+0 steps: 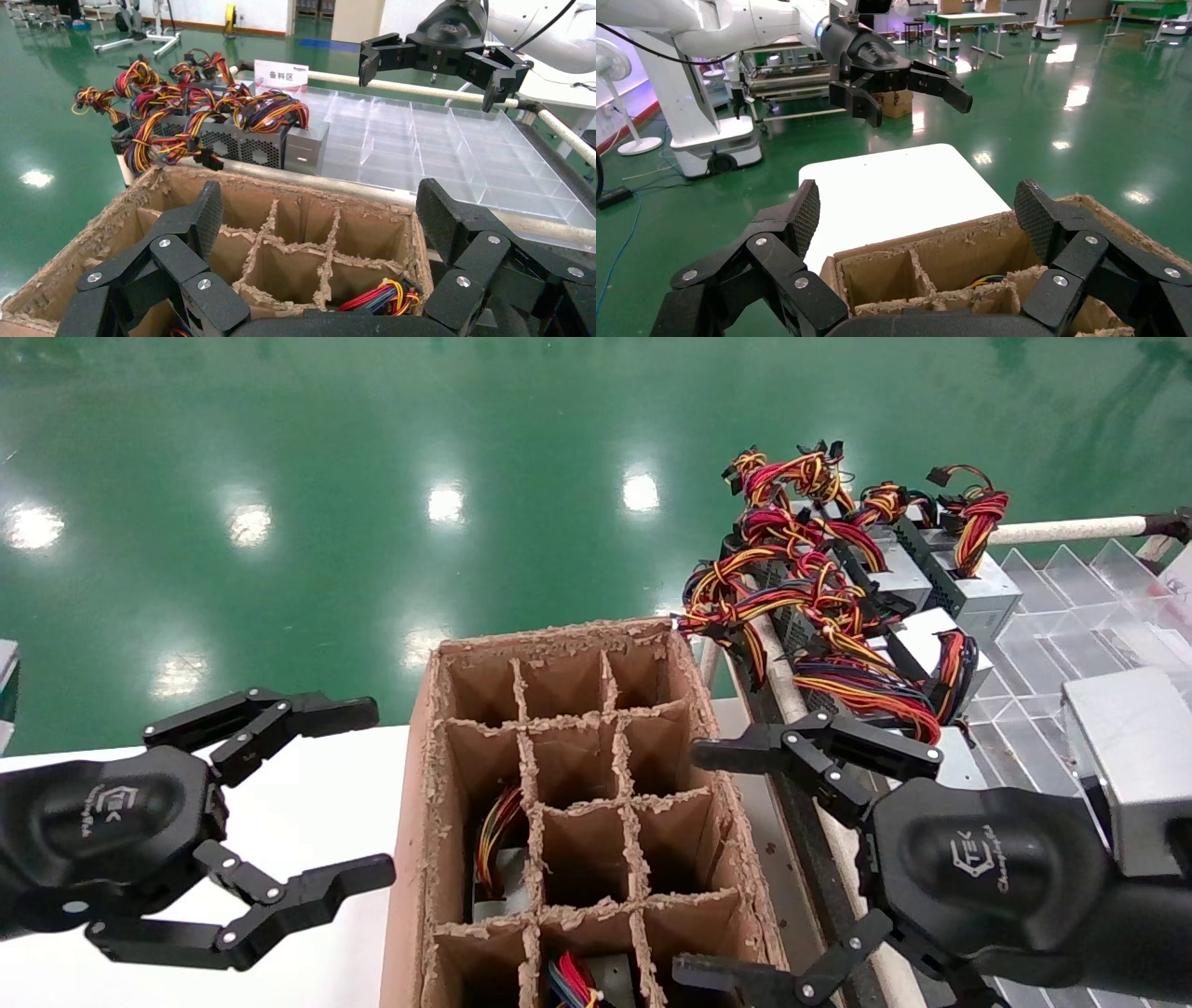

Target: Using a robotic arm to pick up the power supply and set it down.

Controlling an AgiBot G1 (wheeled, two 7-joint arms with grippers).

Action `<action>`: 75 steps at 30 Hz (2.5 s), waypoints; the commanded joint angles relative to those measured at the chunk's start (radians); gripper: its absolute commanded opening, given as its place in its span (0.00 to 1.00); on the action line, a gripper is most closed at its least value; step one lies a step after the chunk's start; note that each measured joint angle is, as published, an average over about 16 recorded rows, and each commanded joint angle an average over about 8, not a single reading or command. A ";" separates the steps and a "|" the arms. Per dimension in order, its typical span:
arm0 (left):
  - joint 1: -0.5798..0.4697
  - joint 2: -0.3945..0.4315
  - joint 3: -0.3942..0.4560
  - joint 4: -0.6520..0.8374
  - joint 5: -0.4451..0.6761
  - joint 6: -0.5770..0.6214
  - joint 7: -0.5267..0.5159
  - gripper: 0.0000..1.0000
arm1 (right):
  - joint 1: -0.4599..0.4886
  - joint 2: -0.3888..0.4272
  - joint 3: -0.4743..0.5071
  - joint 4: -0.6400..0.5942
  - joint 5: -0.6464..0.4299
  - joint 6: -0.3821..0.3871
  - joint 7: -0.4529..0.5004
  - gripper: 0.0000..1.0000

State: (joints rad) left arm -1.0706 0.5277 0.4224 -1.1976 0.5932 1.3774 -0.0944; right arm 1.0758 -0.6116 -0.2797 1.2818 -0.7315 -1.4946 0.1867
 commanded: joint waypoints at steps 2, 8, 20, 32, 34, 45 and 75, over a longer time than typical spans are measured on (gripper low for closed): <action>0.000 0.000 0.000 0.000 0.000 0.000 0.000 1.00 | 0.000 0.000 0.000 0.000 0.000 0.000 0.000 1.00; 0.000 0.000 0.000 0.000 0.000 0.000 0.000 1.00 | 0.000 0.000 0.000 0.000 0.000 0.000 0.000 1.00; 0.000 0.000 0.000 0.000 0.000 0.000 0.000 0.25 | 0.010 0.007 -0.002 0.006 -0.013 -0.001 0.002 1.00; 0.000 0.000 0.000 0.000 0.000 0.000 0.000 0.00 | 0.346 -0.067 -0.170 0.040 -0.377 -0.068 0.006 1.00; 0.000 0.000 0.000 0.000 0.000 0.000 0.000 0.00 | 0.424 -0.114 -0.233 0.032 -0.440 -0.083 -0.012 1.00; 0.000 0.000 0.000 0.000 0.000 0.000 0.000 0.00 | 0.714 -0.304 -0.594 -0.042 -0.580 -0.098 -0.195 1.00; 0.000 0.000 0.000 0.000 0.000 0.000 0.000 0.00 | 0.932 -0.576 -1.032 -0.243 -0.504 -0.070 -0.502 0.00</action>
State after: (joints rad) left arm -1.0707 0.5277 0.4224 -1.1976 0.5932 1.3774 -0.0944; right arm 2.0071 -1.1845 -1.3087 1.0421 -1.2385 -1.5657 -0.3120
